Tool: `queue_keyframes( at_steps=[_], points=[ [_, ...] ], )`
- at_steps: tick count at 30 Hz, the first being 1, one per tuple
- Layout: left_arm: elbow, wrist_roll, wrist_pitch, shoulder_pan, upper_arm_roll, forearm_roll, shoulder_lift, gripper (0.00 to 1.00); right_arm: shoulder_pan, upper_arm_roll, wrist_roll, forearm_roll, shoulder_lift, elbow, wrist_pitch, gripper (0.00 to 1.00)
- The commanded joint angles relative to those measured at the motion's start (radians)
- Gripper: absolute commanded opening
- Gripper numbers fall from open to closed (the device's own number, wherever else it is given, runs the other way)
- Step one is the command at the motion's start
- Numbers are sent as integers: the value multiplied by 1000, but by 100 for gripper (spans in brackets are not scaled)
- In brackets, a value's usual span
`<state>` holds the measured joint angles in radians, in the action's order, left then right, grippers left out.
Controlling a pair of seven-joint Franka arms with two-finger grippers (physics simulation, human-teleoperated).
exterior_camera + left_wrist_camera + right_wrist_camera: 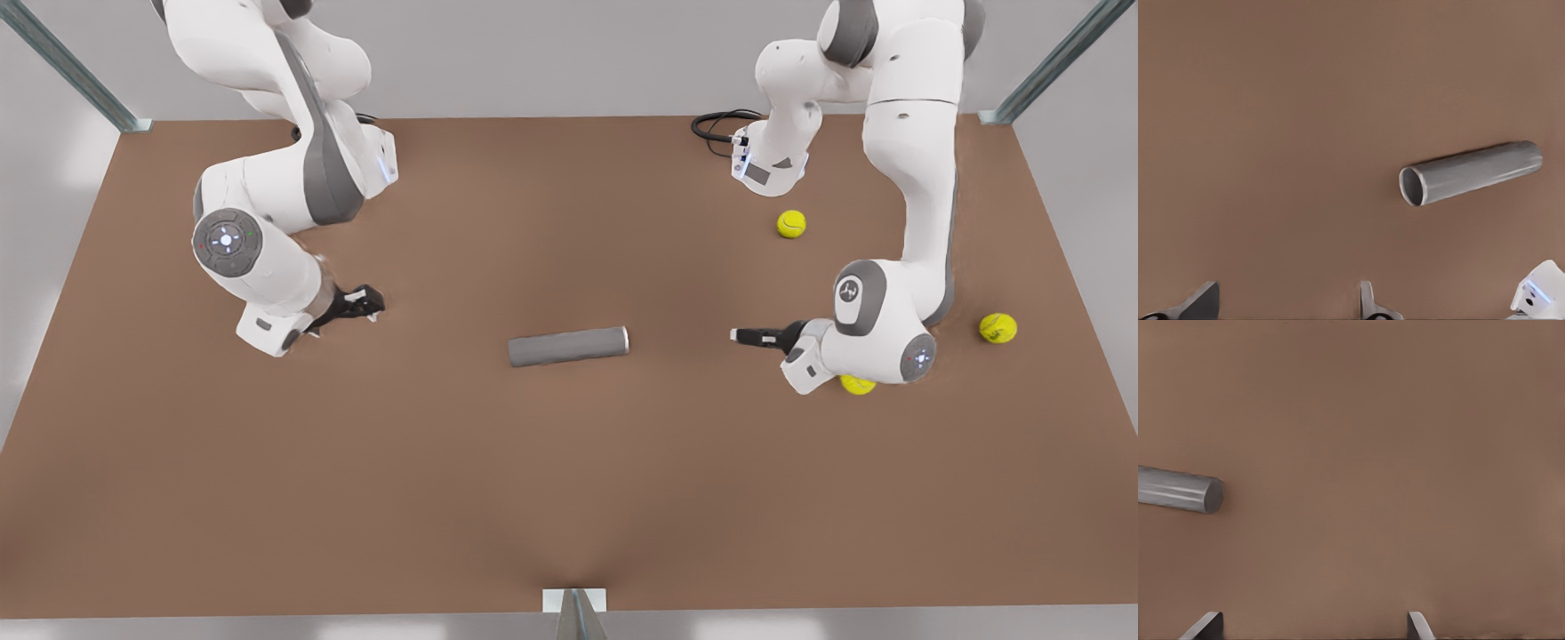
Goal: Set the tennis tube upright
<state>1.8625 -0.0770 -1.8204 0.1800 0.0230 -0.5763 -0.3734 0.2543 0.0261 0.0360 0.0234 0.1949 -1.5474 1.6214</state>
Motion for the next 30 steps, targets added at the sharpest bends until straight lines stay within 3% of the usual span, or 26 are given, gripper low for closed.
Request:
queue_keyframes(
  at_steps=[1, 2, 5, 11, 19, 30],
  points=[
    [23, -9, -28, 2, 0, -342, 2, 100, -10, 1, -1, -11, 1, 15, -2, 100],
    [86, -38, -88, 16, 0, -401, 5, 100, -32, -3, -1, -83, 6, 90, -52, 100],
    [277, -294, -253, 41, -1, -643, 19, 100, -135, -3, 45, -72, 8, 93, -80, 100],
    [342, -515, -445, 61, -175, -1047, -64, 100, -225, -3, 38, -79, 12, 95, -75, 100],
    [310, -682, -442, 55, -233, -1129, -170, 100, -231, -5, 39, -85, 11, 95, -78, 100],
    [231, -684, -441, 56, -232, -1136, -197, 100, -228, -8, 44, -86, 9, 95, -95, 100]
  ],
)
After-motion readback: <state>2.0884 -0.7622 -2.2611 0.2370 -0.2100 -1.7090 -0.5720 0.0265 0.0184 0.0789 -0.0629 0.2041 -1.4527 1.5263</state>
